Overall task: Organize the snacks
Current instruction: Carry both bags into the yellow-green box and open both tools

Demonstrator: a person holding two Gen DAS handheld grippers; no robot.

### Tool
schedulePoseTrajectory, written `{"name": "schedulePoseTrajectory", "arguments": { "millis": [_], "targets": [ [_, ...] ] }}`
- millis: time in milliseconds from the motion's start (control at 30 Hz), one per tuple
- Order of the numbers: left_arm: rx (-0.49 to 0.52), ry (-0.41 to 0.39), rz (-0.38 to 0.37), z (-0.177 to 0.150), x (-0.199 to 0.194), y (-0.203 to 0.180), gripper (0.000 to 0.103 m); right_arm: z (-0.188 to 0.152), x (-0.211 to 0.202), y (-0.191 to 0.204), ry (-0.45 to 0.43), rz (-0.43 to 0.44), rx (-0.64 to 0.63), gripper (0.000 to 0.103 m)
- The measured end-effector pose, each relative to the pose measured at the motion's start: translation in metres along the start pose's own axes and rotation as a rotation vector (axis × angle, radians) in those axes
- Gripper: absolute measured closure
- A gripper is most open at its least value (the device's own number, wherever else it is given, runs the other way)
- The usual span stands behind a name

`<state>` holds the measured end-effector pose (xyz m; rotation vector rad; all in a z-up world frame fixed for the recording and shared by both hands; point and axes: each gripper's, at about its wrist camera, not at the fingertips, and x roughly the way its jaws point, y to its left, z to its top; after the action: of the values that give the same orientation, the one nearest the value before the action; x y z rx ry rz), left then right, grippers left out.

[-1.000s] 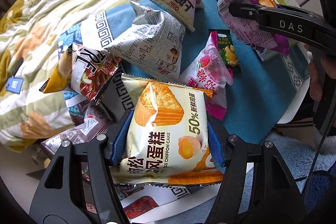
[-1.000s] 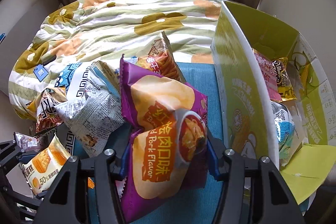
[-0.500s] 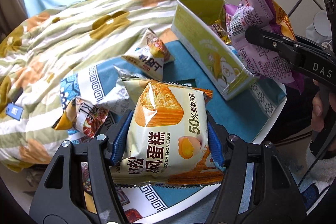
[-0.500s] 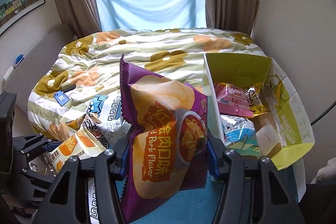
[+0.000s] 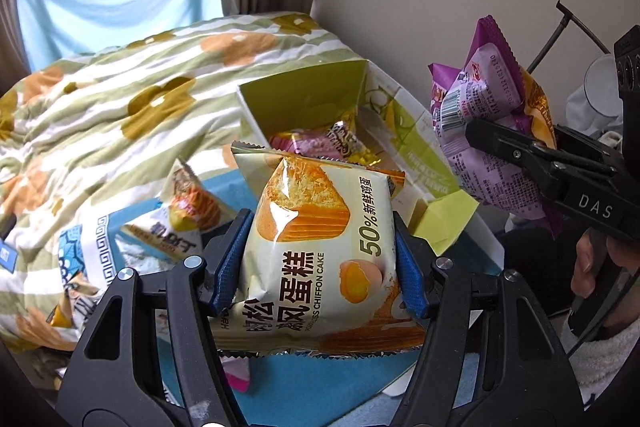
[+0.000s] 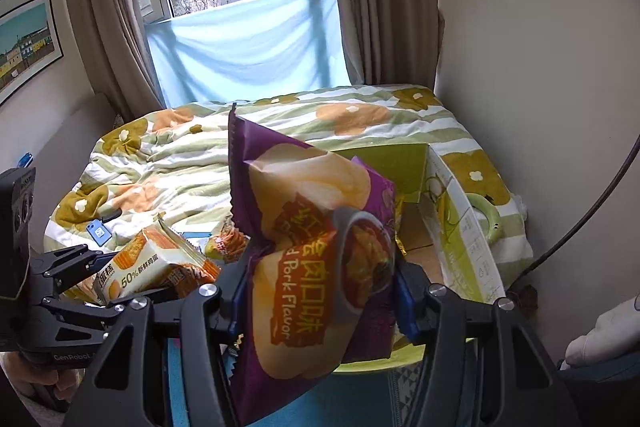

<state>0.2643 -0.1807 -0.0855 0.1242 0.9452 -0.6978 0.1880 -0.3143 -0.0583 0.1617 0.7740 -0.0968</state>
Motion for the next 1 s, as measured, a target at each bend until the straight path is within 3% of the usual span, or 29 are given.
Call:
{"name": "schedulePoseTrajectory", "arguments": {
  "millis": [200, 433, 500, 533, 567, 633, 1000],
  "targets": [
    [-0.025, 0.039, -0.004, 0.032, 0.064, -0.049, 0.041, 0.011, 0.013, -0.063, 0.031, 0.002, 0.000, 0.050],
    [-0.108, 0.095, 0.036, 0.050, 0.136, -0.071, 0.041, 0.023, 0.037, -0.118, 0.081, 0.053, 0.001, 0.050],
    [-0.128, 0.106, 0.049, 0.049, 0.150, -0.075, 0.038, 0.025, 0.045, -0.128, 0.101, 0.074, -0.004, 0.050],
    [-0.128, 0.118, 0.064, 0.048, 0.155, -0.078, 0.029, 0.027, 0.050, -0.132, 0.111, 0.085, -0.005, 0.050],
    [-0.125, 0.124, 0.084, 0.044, 0.156, -0.078, 0.013, 0.028, 0.055, -0.136, 0.119, 0.096, -0.007, 0.050],
    [-0.120, 0.122, 0.129, 0.040, 0.156, -0.080, 0.000, 0.029, 0.064, -0.141, 0.135, 0.114, -0.012, 0.050],
    [-0.233, 0.111, 0.248, 0.003, 0.103, -0.042, 0.000, 0.032, 0.094, -0.145, 0.192, 0.203, -0.002, 0.050]
  ]
}}
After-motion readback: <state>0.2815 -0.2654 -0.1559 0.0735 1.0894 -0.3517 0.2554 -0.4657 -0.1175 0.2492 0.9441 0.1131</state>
